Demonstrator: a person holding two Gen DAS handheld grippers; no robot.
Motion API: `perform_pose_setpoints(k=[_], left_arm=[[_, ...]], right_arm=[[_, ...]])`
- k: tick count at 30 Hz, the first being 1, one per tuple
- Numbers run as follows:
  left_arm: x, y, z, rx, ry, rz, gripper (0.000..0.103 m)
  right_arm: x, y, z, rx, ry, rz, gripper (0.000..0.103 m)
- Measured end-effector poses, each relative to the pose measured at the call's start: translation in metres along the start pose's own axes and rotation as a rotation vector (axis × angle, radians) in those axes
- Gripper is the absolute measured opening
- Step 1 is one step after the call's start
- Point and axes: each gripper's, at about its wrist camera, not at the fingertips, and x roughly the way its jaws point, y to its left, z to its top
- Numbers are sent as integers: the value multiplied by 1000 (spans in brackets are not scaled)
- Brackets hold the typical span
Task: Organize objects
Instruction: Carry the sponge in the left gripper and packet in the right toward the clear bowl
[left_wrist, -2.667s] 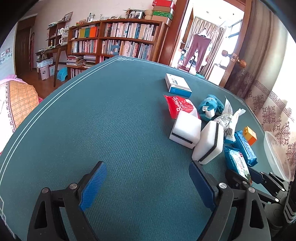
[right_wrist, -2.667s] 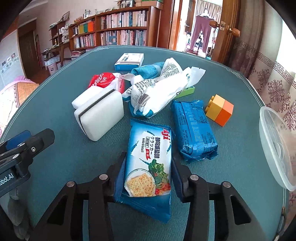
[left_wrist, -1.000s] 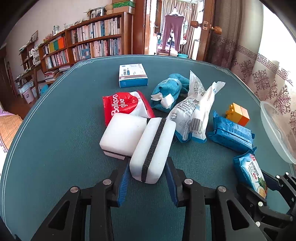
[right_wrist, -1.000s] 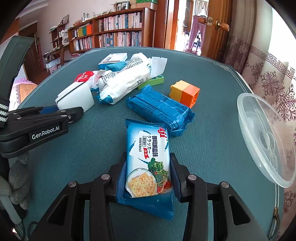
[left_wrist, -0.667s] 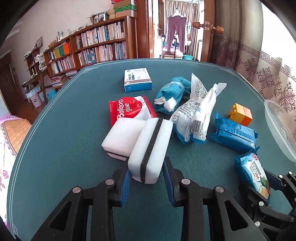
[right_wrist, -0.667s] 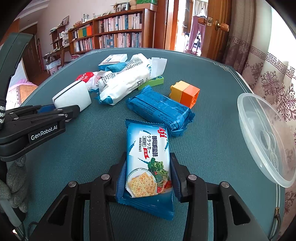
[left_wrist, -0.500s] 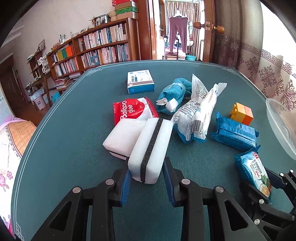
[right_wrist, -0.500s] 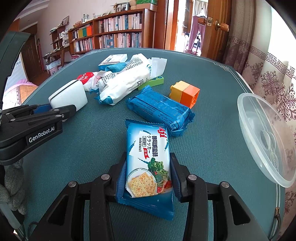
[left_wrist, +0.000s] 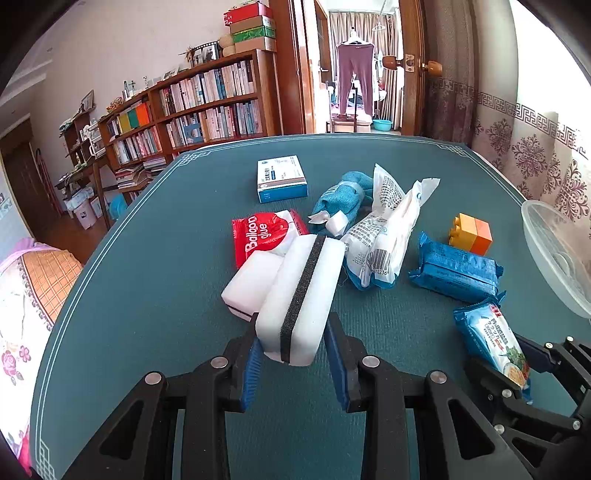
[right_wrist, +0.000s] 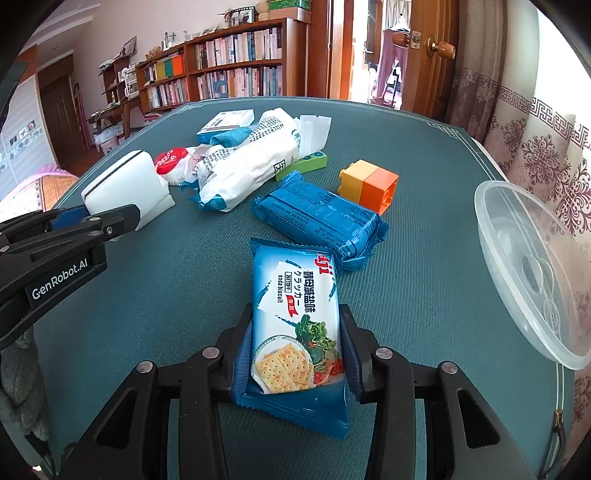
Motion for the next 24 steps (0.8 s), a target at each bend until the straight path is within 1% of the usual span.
perform_pose_setpoints(k=[5,12,17,24], left_arm=[[-5,1,1,-5,-12,-17,34],[-12,10,6,-58,-11,-115,34],[-18,9,9,-66,-18,-154,34],[-24,-10,16,-29,-35,-190,34]], right_arm=[[-1,-4,1,25,5,28,43],[-7,-12,5,61,-6,50,43],[-18,-27,9,95,-34,37,43],[-39,-61,18,162,-93,-4,43]])
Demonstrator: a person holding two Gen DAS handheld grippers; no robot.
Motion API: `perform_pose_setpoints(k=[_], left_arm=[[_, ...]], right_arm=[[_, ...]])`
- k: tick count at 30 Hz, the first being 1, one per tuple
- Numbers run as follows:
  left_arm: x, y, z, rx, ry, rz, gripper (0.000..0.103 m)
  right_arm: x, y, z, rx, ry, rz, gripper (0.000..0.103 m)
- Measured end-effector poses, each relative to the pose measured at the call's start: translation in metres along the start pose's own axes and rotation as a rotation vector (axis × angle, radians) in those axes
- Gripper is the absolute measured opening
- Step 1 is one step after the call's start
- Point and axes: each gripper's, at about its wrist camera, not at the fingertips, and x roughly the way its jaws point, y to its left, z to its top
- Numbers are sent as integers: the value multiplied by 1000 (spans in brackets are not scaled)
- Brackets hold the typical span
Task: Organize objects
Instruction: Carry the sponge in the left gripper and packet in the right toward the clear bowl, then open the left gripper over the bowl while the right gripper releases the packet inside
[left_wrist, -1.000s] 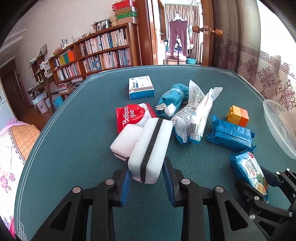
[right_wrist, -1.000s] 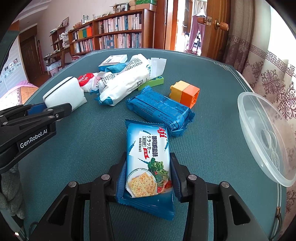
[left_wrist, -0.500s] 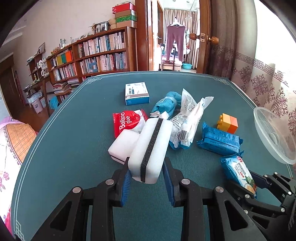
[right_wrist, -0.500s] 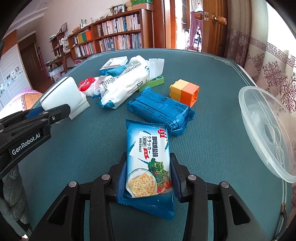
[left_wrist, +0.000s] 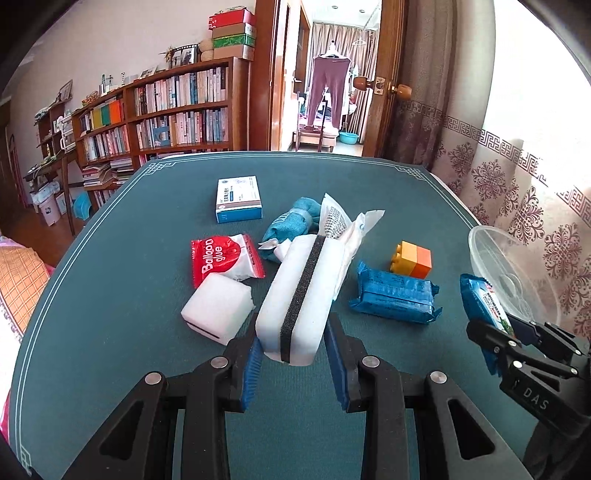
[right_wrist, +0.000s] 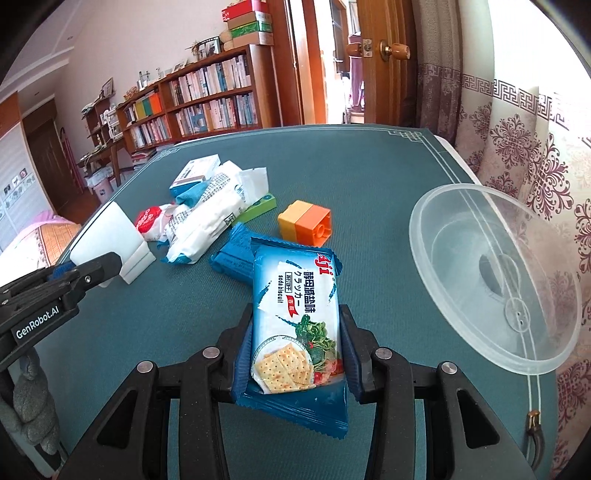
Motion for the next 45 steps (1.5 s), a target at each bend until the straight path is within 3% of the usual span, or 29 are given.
perform_pose_setpoints(k=[6,12,20,41,44,45], left_arm=[[0,-19,7,30,-7,-33,34],[3,-39,12,63,-8,-62,34],[11,-75,23,119,-9,-116,34],[65,-190,49,251,35,-352,35],[72,-199,49,255,55,-373,40],[74,-200,49,254,60,-378,51]], right_arm=[[-15,-39,12,75,-51,-67,43],[-24,-90,20,164,-86,-193,43],[-14,-145,20,256,-47,-281,43],[-12,-175,18,303,-41,-378,43],[-12,-180,18,319,-41,-385,43],[-12,-182,17,329,-42,-385,43]])
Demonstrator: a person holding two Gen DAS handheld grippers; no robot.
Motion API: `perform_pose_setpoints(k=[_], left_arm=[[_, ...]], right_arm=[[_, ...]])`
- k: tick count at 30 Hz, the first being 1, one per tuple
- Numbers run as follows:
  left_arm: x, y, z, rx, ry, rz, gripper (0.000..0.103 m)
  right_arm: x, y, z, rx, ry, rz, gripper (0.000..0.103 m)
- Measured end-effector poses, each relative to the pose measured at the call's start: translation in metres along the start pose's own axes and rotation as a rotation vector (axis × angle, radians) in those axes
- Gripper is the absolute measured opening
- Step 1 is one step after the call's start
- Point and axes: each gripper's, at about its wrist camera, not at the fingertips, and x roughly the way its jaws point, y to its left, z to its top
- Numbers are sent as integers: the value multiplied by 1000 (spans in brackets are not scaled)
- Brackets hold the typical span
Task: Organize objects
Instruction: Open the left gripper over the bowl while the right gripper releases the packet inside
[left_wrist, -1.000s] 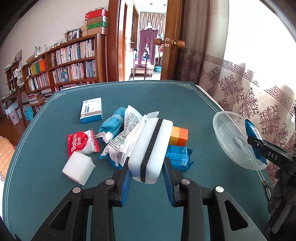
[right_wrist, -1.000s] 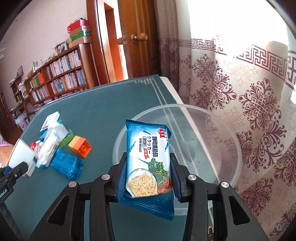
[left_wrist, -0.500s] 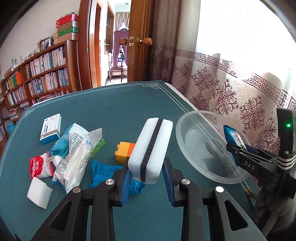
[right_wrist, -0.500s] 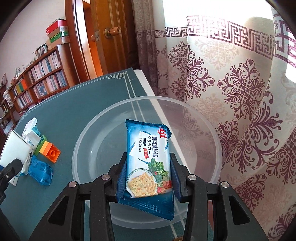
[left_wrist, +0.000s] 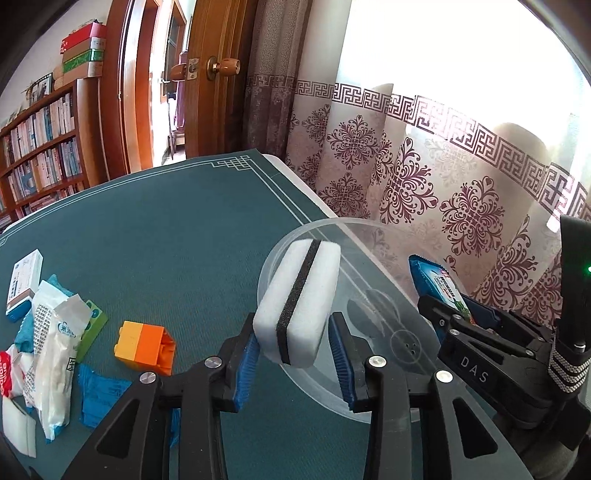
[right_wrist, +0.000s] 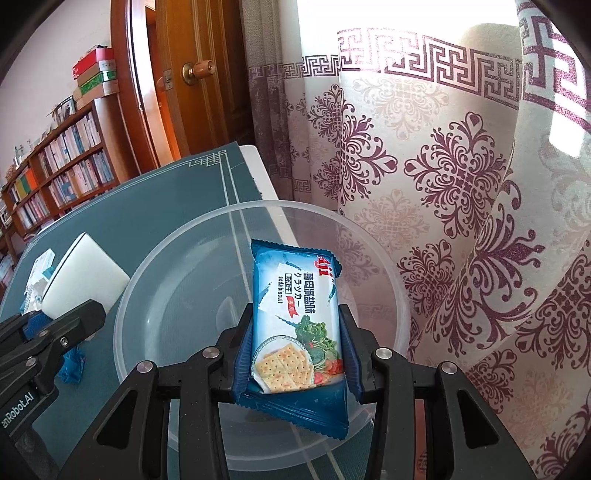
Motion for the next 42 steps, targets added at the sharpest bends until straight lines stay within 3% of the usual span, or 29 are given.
perform_pose_setpoints(k=[1,3,11,17,29,42], left_arm=[[2,0,0,-6,1,-3,69],[0,3,-2,-27,-19,2,81],[-9,17,-9,-69,-22,34,82],[-23,25,-17,-87,-49,88,92],[-50,42,-34,-117,-89,226,102],[-80,64,-55,-135,-123,388,102]], right_arm=[[1,-2,1,11,3,-1,44],[1,-5,2,22,6,-1,44],[-3,-1,2,21,-4,4,44],[-10,5,1,12,-14,15,44],[-27,27,-3,-29,-41,62,55],[-47,58,-15,-86,-69,138,59]])
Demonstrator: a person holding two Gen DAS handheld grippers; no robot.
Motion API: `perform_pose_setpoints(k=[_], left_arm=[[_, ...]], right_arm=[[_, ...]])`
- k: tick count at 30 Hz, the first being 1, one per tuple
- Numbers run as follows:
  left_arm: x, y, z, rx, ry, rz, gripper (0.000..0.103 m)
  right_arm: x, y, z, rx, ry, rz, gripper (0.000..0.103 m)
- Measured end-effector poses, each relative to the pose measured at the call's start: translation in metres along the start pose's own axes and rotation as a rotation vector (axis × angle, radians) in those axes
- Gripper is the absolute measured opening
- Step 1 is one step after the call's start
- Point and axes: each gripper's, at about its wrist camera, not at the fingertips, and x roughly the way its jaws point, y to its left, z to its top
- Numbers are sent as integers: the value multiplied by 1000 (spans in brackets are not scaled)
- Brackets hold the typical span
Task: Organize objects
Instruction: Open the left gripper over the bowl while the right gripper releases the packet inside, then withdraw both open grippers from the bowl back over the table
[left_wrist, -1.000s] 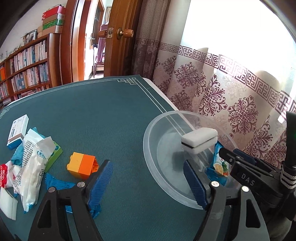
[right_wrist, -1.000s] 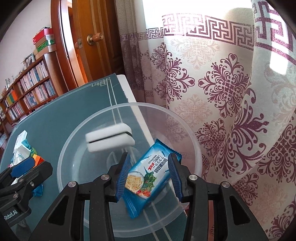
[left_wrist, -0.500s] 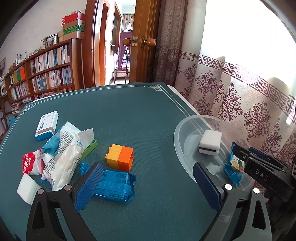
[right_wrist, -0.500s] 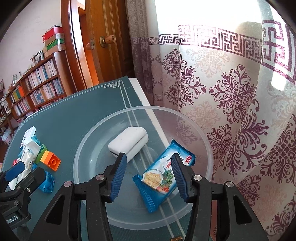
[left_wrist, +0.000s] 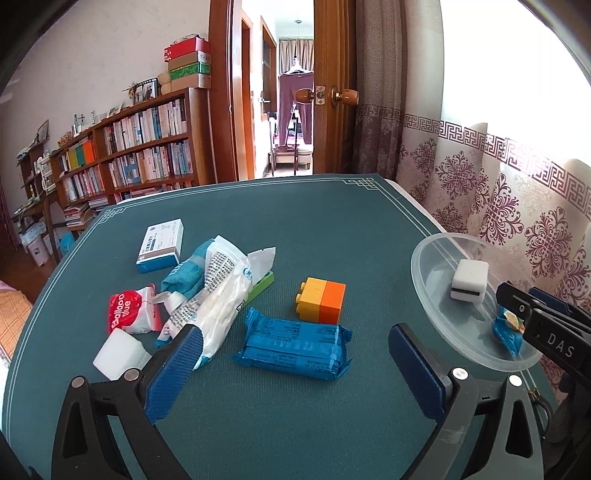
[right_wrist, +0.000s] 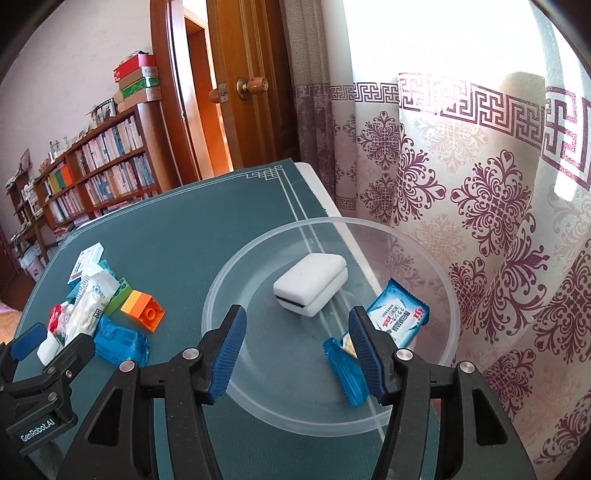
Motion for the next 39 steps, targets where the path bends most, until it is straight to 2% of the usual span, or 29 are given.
perform_pose_setpoints(k=[15,23,28,34,39], left_arm=[[-3,51,-19,-86,22,56,102],[6,105,-36,-151,66,113,102],[13,137,-42,-209,107,118,102],[18,158,-47,-203,146,146,102],[29,164,-46,-201,181,135,102]], right_arm=[[-2,47,-25,-81,26,93,61],[1,72,-40,-129,46,146,64],[4,84,-47,-148,71,192,65],[7,95,-50,-163,86,234,65],[12,104,-47,-166,101,262,65]])
